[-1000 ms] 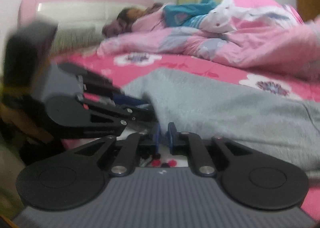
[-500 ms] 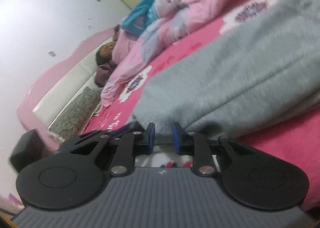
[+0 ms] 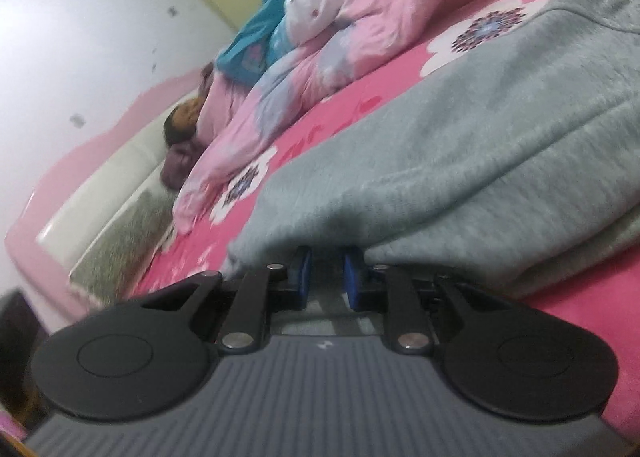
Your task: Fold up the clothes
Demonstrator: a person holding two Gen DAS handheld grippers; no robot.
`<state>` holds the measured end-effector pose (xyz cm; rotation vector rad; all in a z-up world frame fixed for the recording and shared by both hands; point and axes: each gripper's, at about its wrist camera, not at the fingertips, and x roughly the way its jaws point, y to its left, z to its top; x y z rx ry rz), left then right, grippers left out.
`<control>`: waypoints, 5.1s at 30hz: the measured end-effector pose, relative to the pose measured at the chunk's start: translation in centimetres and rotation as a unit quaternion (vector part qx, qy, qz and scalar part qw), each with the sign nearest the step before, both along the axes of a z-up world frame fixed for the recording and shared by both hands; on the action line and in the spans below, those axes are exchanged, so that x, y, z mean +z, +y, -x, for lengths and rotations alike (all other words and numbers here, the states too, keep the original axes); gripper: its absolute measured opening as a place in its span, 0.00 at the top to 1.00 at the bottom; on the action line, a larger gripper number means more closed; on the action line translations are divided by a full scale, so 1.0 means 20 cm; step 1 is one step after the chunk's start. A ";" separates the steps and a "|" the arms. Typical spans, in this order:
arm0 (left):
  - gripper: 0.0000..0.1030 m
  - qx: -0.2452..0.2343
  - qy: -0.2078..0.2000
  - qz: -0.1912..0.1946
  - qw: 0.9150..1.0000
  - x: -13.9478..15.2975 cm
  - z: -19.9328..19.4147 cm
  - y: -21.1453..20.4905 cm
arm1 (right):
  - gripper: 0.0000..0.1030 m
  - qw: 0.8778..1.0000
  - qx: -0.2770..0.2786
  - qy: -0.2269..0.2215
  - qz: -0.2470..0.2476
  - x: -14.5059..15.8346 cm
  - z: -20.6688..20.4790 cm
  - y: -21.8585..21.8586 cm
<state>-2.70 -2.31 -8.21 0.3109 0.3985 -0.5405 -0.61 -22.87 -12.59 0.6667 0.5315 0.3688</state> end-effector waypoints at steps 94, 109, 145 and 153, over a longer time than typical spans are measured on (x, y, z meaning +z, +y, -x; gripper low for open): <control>0.78 0.041 0.106 0.077 0.991 -0.06 -0.20 -0.07 | 0.74 0.949 -0.004 -0.180 0.260 -0.12 0.18 0.17; 0.77 0.044 0.115 0.123 0.985 -0.10 -0.22 -0.01 | 0.68 0.943 -0.140 -0.036 0.299 -0.01 0.08 -0.19; 0.76 0.062 0.108 0.067 0.990 -0.08 -0.21 -0.10 | 0.69 0.942 -0.330 0.011 -0.056 0.01 0.28 -0.97; 0.75 0.066 0.114 0.055 0.990 -0.05 -0.23 -0.13 | 0.79 0.934 -0.350 -0.036 -0.055 0.03 0.35 -0.97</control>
